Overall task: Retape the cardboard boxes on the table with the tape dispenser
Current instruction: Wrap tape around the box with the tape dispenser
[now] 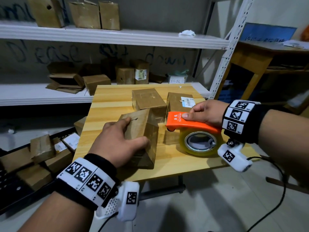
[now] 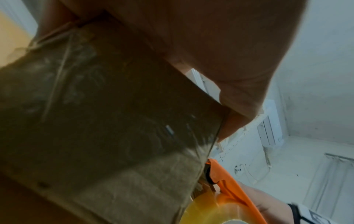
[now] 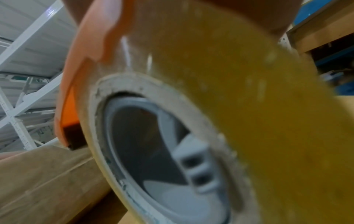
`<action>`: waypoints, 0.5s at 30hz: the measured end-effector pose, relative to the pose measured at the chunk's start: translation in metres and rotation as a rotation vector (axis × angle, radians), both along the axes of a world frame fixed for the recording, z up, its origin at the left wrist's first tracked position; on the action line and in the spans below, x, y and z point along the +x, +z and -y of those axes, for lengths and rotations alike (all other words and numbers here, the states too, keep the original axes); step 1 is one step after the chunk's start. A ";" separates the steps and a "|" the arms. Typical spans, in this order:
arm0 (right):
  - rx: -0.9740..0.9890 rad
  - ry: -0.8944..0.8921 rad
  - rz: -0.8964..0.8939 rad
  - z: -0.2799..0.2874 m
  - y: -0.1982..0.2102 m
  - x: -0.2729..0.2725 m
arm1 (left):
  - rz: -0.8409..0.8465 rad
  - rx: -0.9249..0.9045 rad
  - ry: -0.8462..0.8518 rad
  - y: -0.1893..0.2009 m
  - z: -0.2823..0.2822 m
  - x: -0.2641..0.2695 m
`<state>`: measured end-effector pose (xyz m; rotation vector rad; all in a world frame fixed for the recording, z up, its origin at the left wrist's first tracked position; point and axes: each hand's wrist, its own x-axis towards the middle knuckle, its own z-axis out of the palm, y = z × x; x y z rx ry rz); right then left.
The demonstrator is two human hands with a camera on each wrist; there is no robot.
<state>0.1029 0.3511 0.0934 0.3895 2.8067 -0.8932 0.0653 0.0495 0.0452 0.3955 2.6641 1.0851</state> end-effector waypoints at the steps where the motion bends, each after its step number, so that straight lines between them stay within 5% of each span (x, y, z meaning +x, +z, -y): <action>1: 0.003 0.001 0.005 0.002 0.001 0.000 | 0.008 0.028 0.004 0.000 0.001 0.000; 15: 0.000 -0.011 0.027 0.011 0.007 -0.002 | 0.096 0.355 0.068 -0.003 0.010 -0.003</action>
